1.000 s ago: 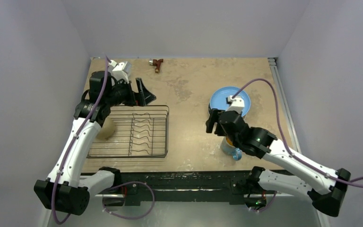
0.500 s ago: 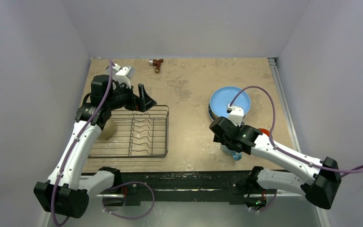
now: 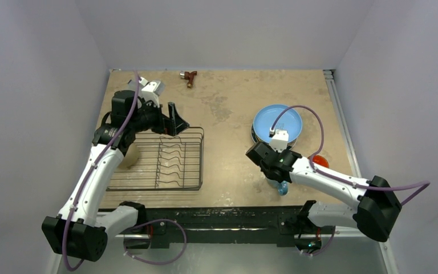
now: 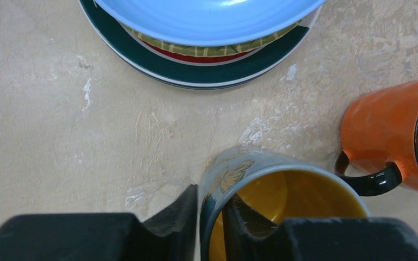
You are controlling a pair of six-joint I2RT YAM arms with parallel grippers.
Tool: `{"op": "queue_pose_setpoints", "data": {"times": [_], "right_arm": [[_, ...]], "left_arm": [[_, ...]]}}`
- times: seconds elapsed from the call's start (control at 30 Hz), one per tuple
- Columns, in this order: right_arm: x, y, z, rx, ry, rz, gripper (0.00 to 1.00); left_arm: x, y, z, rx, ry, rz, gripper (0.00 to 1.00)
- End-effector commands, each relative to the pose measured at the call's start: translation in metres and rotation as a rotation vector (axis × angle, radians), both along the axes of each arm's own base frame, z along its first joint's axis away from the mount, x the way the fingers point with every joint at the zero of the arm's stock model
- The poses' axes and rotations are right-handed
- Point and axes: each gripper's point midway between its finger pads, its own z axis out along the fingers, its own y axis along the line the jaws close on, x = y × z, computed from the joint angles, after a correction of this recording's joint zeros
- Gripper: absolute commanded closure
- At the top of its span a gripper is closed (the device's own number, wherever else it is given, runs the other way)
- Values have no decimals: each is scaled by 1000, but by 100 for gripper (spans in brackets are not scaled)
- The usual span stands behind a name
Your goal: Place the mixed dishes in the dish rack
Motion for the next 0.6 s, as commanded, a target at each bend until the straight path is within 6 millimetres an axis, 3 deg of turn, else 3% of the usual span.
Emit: {"op": "queue_pose_setpoints", "data": {"times": [0.0, 0.1, 0.27, 0.43, 0.57], "right_arm": [[13, 7, 11, 46, -74, -32, 86], [15, 15, 14, 99, -89, -24, 99], [15, 49, 37, 314, -110, 36, 100], [6, 89, 86, 686, -213, 149, 100], [2, 101, 131, 944, -350, 192, 100]], "left_arm": [[2, -4, 7, -2, -54, -38, 0], [-3, -6, 12, -15, -68, -55, 0], [-10, -13, 16, -51, -82, -96, 0], [-15, -20, 20, -85, -82, -136, 0], [-23, -21, 19, -90, -91, -125, 0]]}}
